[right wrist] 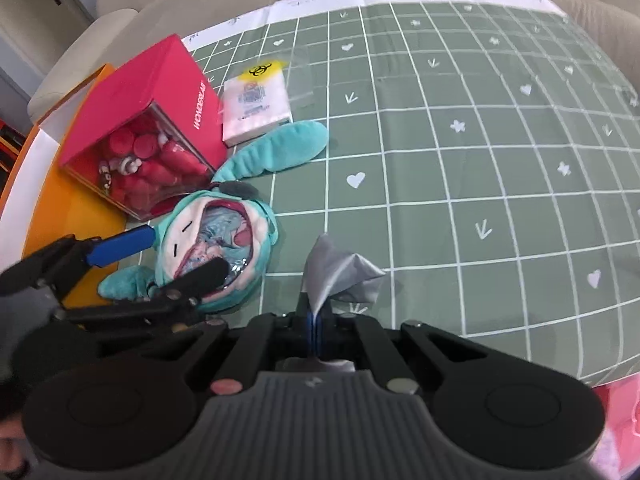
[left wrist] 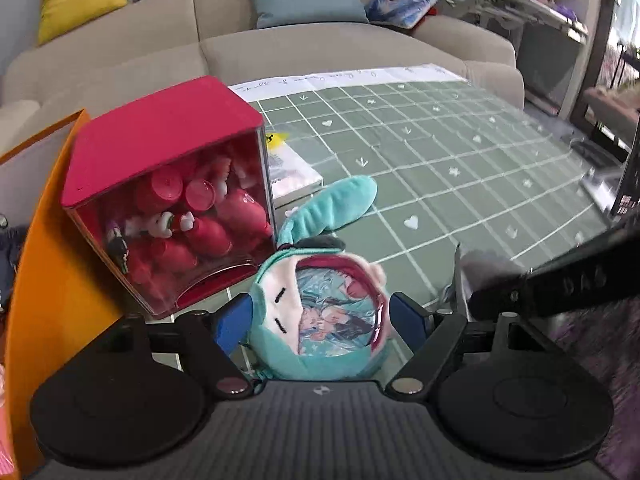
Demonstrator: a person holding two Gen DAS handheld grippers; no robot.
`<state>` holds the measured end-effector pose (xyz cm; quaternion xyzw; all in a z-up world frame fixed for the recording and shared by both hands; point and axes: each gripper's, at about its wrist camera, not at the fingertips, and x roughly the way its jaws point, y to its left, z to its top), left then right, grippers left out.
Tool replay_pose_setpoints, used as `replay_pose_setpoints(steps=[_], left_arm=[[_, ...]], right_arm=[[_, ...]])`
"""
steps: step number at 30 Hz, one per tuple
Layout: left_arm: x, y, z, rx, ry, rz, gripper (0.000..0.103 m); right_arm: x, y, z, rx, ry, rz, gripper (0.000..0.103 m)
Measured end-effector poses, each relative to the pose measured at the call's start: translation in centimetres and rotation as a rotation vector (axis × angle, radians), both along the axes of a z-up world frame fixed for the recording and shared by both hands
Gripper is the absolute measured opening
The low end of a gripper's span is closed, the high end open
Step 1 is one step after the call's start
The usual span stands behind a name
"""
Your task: Organize soft objects
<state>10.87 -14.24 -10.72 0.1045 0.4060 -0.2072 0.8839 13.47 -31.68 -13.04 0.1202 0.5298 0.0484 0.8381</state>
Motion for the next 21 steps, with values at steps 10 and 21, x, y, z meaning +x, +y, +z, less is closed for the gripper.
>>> replay_pose_setpoints(steps=[10,21], left_arm=[[-0.4,0.7,-1.8,-0.032,-0.046,0.007,0.103],[-0.2,-1.1,-3.4,0.077,-0.054,-0.039,0.103]], right_arm=[[1.9,1.1,-1.9,0.024,0.052,0.058,0.004],[3.0,1.7,-3.1,0.030,0.087,0.082,0.008]])
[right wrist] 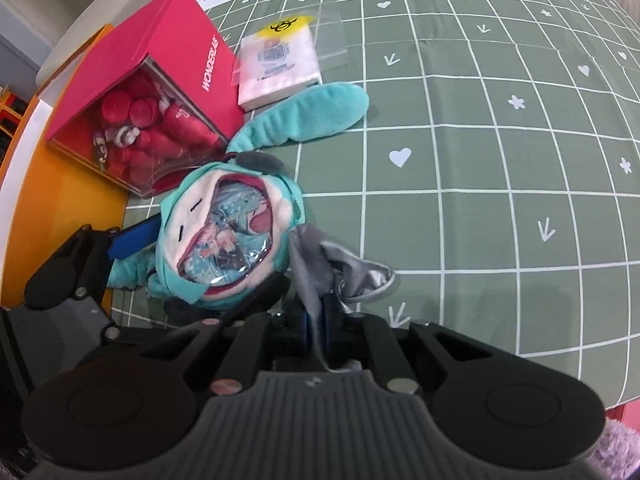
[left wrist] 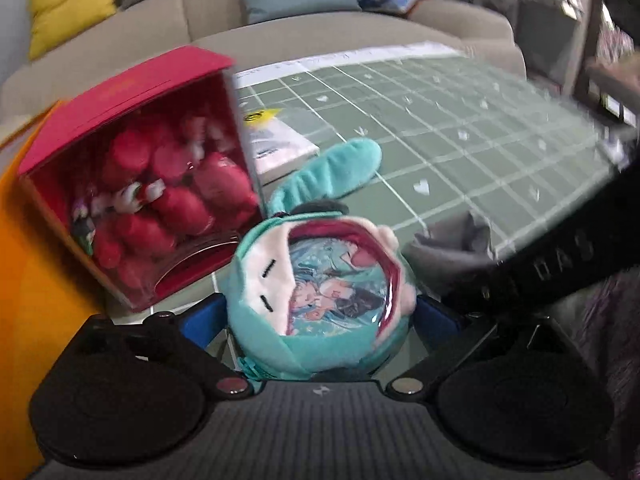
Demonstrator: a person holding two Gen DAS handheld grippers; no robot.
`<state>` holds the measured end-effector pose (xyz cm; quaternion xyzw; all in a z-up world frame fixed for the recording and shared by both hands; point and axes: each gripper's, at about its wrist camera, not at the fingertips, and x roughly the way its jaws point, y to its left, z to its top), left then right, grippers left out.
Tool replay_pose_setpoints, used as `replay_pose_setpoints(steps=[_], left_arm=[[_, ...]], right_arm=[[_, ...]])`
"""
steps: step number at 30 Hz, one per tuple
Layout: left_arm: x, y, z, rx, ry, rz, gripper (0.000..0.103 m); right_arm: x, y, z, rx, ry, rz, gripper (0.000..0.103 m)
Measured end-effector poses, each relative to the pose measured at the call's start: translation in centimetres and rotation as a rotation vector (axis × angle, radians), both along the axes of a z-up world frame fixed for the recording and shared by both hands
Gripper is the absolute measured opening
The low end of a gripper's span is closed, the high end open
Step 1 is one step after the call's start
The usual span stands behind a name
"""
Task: Organize soft objects
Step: 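Carry the teal bunny bag toward the orange box with the left tool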
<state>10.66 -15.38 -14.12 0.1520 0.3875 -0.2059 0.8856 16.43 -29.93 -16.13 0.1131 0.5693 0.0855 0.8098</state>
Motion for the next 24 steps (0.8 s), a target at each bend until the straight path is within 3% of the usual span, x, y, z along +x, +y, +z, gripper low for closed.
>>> replay_pose_setpoints(steps=[13,24], left_arm=[[0.0,1.3,1.1,-0.068,0.019,0.025,0.100],[-1.3,3.2,5.2,-0.147,-0.006,0.042,0.098]], right_arm=[[-0.3,-0.3,0.3,0.009,-0.011,-0.029,0.004],[-1.7,-1.1,1.9,-0.024,-0.064,-0.104,0.003]])
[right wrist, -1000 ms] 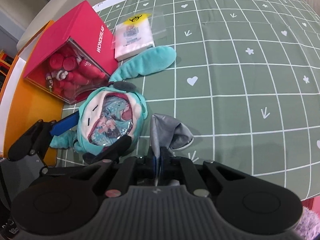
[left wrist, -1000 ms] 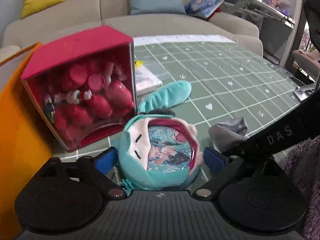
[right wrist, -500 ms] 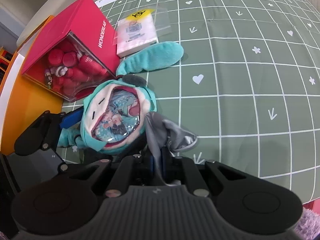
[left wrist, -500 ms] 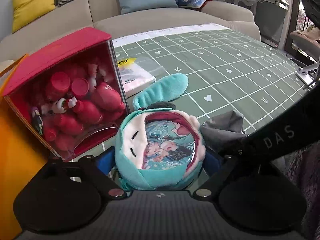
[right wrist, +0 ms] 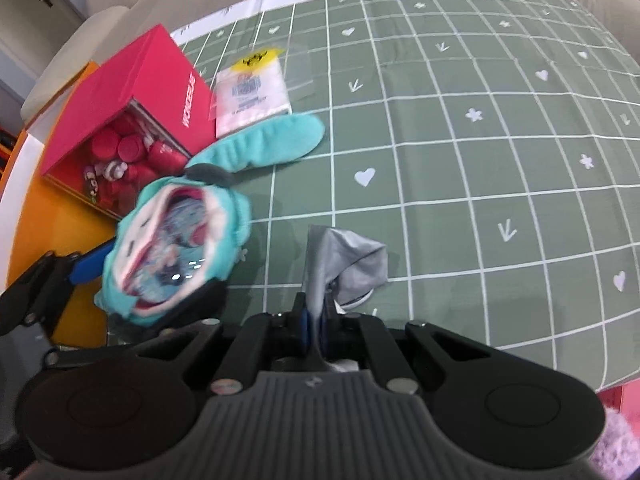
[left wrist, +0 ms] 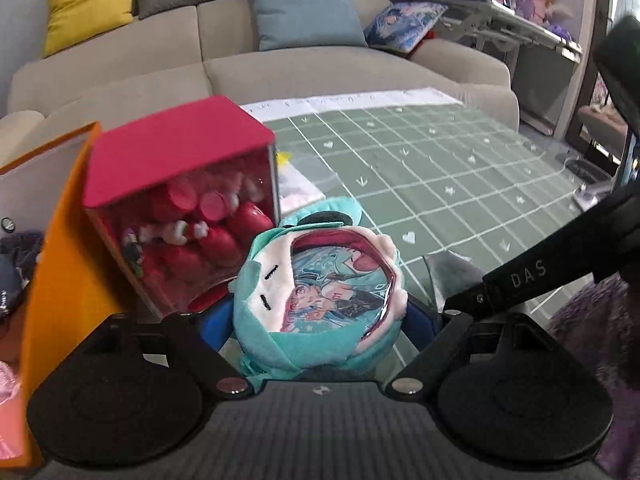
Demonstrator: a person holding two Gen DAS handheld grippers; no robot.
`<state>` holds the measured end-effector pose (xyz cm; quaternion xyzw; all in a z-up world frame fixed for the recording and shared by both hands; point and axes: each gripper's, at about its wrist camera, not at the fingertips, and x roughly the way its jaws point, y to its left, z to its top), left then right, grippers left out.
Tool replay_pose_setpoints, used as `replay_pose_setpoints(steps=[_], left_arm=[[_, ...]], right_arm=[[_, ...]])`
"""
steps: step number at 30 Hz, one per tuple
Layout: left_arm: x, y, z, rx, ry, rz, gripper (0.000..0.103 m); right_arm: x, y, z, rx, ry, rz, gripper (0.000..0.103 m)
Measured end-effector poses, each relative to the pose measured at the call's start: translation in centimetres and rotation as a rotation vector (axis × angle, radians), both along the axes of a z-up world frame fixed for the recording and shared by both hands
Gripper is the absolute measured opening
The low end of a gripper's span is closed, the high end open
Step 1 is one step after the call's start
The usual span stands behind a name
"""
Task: Organize soft objects
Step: 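Carry the teal bunny bag toward the orange box with the left tool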
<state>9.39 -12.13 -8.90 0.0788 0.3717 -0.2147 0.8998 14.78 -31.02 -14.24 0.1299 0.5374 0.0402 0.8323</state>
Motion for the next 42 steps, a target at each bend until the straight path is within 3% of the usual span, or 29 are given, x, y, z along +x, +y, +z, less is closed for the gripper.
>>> replay_pose_setpoints(steps=[12,24,35,42], left_arm=[[-2.4,1.7,5.2,-0.072,-0.034,0.013,0.098],[-6.1,4.9,9.9,-0.095,-0.104,-0.001,0.098],[-6.9,11.0,13.3,-0.051,-0.172,0.089,0.098],[-5.2,15.6,14.5,-0.012,-0.175,0.169,0.098]], right_arm=[[-3.4,1.0,3.1,-0.047,-0.050,-0.006,0.003],[-8.0,4.7,7.4,-0.009,-0.111,0.068,0.000],[-7.8,11.2,11.9,0.014,-0.218,0.221,0.000],[-6.6,15.5,14.0,0.039,-0.271,0.321,0.000]])
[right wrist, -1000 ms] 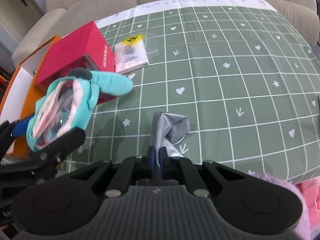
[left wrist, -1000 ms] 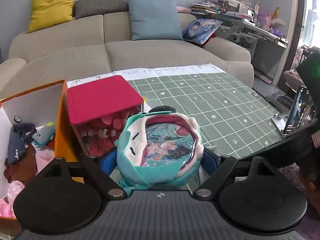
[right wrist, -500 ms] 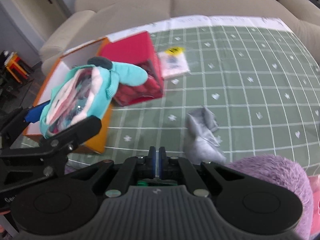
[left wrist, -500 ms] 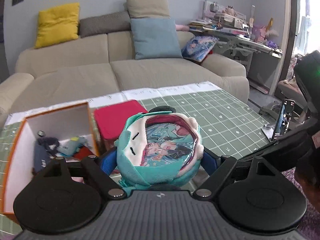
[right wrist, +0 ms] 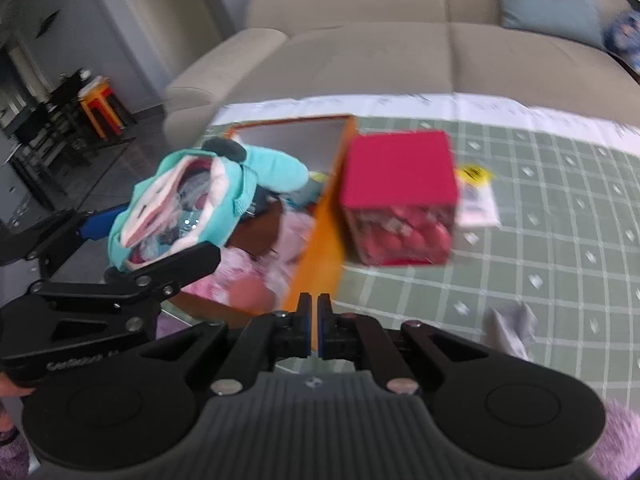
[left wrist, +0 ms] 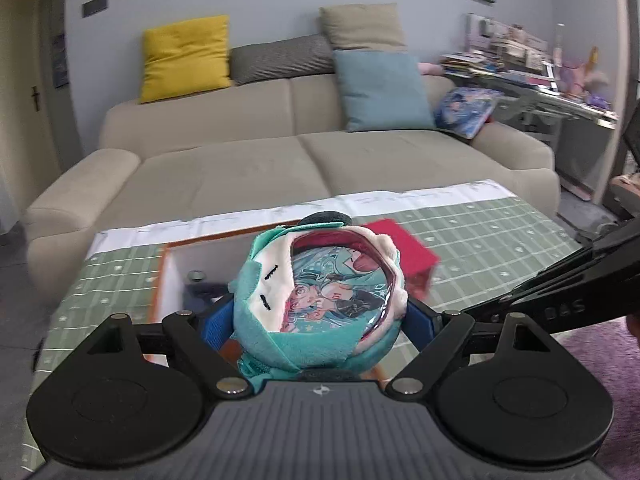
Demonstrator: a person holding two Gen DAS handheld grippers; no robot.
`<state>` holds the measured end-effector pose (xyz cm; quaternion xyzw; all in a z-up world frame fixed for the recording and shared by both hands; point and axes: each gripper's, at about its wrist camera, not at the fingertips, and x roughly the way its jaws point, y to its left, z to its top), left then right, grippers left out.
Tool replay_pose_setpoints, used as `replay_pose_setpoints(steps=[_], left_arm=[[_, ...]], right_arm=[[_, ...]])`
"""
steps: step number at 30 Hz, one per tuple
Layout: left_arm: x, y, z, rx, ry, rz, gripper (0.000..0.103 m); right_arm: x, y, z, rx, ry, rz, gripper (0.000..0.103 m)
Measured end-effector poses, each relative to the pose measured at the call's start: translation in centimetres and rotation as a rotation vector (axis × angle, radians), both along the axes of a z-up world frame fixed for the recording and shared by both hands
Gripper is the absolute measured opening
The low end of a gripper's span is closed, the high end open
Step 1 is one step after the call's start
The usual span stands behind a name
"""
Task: Organize soft objects
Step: 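Carry the teal bunny bag toward the orange box with the left tool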
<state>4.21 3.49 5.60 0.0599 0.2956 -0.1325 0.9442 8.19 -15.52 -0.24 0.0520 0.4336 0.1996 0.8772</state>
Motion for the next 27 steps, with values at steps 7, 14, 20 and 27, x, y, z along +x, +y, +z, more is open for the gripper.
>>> replay_pose_setpoints(steps=[7,14,20,27], left_arm=[[3.5,4.4,0.3,0.031,0.054,0.076,0.098],[8.1,6.9,-2.3,0.083,0.161,0.120,0.098],[11.8,8.3,-5.0,0.100,0.253,0.149,0.098],[14.0,8.0,-7.0,0.189,0.283,0.100,0.098]], right_arm=[[3.3,5.5,0.8,0.028,-0.027,0.099,0.000],[7.7,10.8,-1.1,-0.031,-0.018,0.146,0.000],[11.4,13.5,-4.0,-0.101,0.005,0.159,0.000],[14.2,15.6,-7.5,-0.194,0.036,0.186,0.000]])
